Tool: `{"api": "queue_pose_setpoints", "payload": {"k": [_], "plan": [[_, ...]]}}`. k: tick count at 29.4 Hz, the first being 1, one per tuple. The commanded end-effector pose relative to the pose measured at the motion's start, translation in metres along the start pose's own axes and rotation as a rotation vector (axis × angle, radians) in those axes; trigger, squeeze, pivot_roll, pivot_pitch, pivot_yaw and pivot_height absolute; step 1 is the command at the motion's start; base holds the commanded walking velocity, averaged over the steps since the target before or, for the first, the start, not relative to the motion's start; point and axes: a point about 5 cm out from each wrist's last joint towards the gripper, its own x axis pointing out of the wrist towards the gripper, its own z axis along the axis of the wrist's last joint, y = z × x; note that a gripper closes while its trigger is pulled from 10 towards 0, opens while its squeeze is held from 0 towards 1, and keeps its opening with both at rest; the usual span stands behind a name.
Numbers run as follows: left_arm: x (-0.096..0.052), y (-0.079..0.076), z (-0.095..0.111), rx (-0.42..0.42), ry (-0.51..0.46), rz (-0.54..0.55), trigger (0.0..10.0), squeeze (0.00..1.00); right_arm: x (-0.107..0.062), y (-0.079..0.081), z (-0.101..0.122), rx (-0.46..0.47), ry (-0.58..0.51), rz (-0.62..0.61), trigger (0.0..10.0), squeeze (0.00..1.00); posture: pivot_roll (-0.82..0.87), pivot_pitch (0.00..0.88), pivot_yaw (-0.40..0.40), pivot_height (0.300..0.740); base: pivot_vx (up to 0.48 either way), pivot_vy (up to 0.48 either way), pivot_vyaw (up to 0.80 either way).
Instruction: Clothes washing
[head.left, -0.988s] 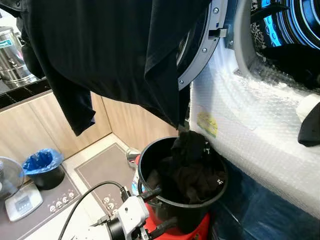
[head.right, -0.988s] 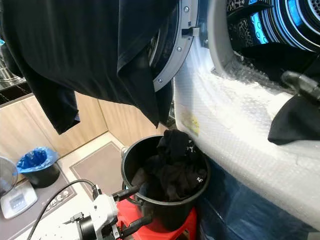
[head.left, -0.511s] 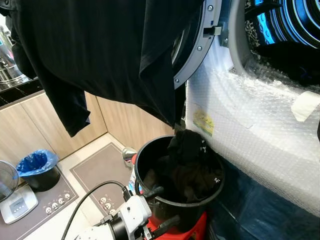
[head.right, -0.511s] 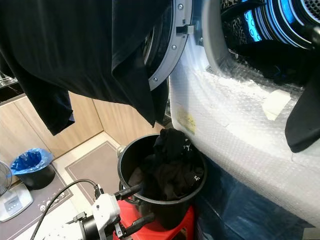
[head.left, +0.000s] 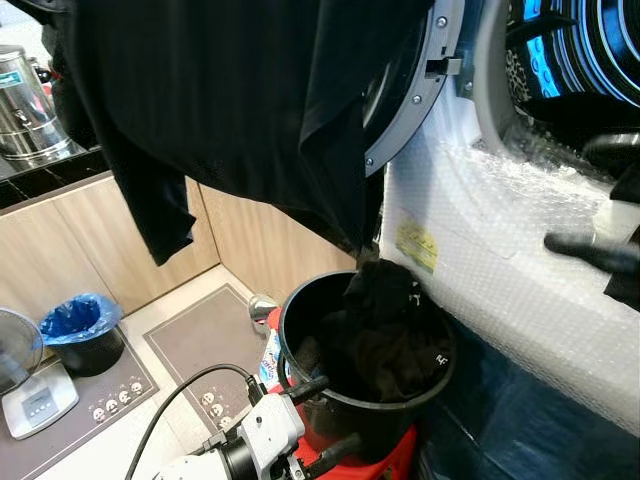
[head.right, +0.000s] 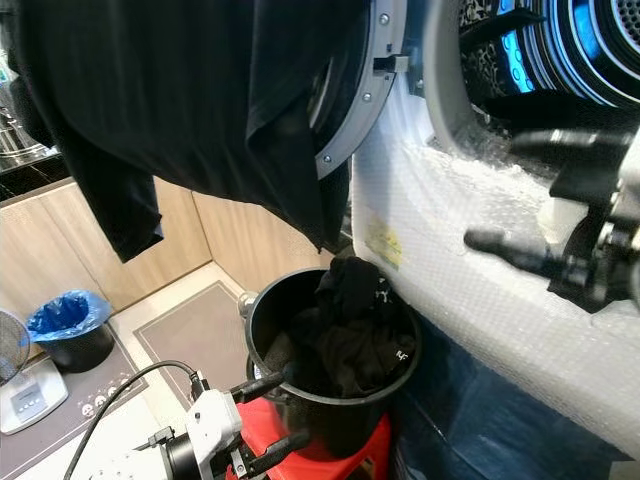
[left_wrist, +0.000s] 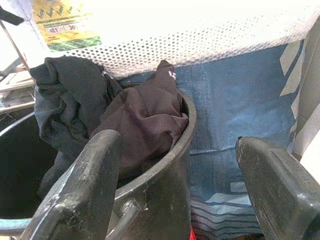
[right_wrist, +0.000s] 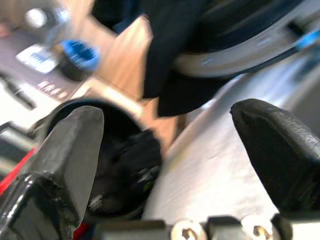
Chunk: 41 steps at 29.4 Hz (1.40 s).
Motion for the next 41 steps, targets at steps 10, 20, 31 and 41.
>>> {"api": "queue_pose_setpoints", "payload": {"k": [10, 20, 31, 41], "plan": [[-0.002, 0.003, 0.0, 0.011, 0.01, -0.004, 10.0, 0.0, 0.005, 0.028, -0.043, 0.025, 0.235, 0.095, 10.0, 0.0, -0.15, 0.077, 0.042, 0.74, 0.0, 0.0, 0.0], [-0.002, 0.003, 0.0, 0.018, 0.012, -0.001, 10.0, 0.0, 0.005, 0.036, -0.083, 0.078, 0.389, 0.097, 10.0, 0.0, -0.14, 0.074, 0.046, 0.74, 0.0, 0.0, 0.0], [-0.002, 0.003, 0.0, 0.018, 0.013, -0.008, 10.0, 0.0, -0.033, 0.009, -0.107, 0.113, 0.508, -0.03, 10.0, 0.0, -0.14, 0.075, 0.049, 0.74, 0.0, 0.0, 0.0], [-0.003, 0.004, 0.0, 0.02, 0.013, -0.016, 10.0, 0.0, -0.044, 0.002, -0.096, 0.111, 0.39, -0.037, 10.0, 0.0, -0.14, 0.07, 0.056, 0.74, 0.0, 0.0, 0.0]]}}
